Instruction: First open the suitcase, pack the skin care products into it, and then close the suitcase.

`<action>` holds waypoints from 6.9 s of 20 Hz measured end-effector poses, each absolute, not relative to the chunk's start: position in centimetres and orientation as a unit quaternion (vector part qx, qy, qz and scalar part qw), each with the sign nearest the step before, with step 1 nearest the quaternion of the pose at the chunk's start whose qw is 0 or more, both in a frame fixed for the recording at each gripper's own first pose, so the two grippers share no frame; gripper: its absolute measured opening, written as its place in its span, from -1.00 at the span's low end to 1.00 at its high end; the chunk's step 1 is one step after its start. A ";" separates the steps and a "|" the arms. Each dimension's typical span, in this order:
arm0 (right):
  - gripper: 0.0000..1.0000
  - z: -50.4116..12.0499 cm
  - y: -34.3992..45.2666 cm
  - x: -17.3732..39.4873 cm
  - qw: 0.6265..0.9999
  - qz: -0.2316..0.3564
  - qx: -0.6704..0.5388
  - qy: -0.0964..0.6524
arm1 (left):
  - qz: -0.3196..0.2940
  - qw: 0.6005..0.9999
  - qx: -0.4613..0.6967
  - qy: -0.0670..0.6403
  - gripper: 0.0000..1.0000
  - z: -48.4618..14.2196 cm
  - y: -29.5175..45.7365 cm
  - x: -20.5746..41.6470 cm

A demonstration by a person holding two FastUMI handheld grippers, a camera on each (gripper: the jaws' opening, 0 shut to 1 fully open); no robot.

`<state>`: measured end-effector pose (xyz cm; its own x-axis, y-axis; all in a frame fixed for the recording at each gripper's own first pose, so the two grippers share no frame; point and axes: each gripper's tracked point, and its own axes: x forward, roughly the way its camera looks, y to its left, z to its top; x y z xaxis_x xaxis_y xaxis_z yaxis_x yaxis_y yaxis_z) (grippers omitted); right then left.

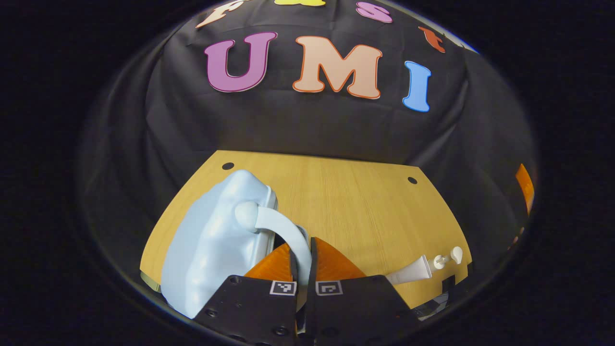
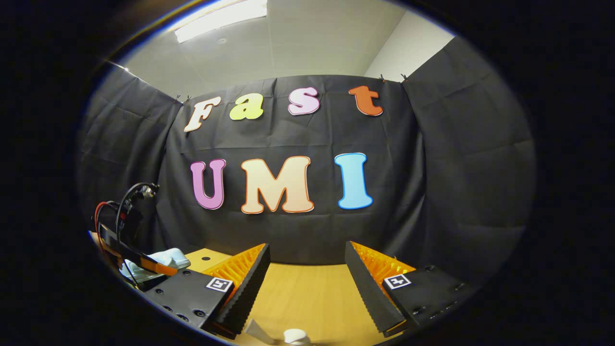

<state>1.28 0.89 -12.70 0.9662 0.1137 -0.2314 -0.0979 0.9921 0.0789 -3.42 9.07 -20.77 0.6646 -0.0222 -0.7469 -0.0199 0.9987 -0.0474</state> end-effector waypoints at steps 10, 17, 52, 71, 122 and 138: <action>0.96 -11.9 11.3 2.5 0.992 0.064 0.032 0.103 | 0.007 0.930 0.005 0.367 -1.00 -15.3 20.3 -2.4; 0.96 -11.3 16.8 2.4 0.994 0.056 0.020 0.094 | 0.042 0.934 0.000 0.354 -1.00 -14.3 29.6 -2.2; 0.97 -12.6 27.5 0.7 0.985 0.069 -0.080 0.140 | 0.021 0.826 -0.448 0.342 -0.93 -31.6 51.5 -6.7; 0.97 -12.0 26.6 -0.9 0.986 0.075 -0.075 0.132 | 0.108 0.871 -0.190 0.441 0.92 -33.1 56.3 -9.5; 0.97 -14.7 -9.6 -3.8 0.986 0.048 -0.038 0.152 | -0.082 0.917 0.008 0.390 0.17 -38.1 -10.2 -8.3; 0.99 -33.0 -0.4 -6.5 0.945 0.158 -0.017 0.286 | -0.032 0.946 0.046 0.319 -0.36 -23.4 -2.9 -8.0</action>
<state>-6.54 -0.38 -33.03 0.7866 0.2897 -0.5452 -0.3086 0.9493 0.0592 -7.96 -2.88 -23.36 0.7950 -0.0311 -0.6058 0.0896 0.9938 0.0664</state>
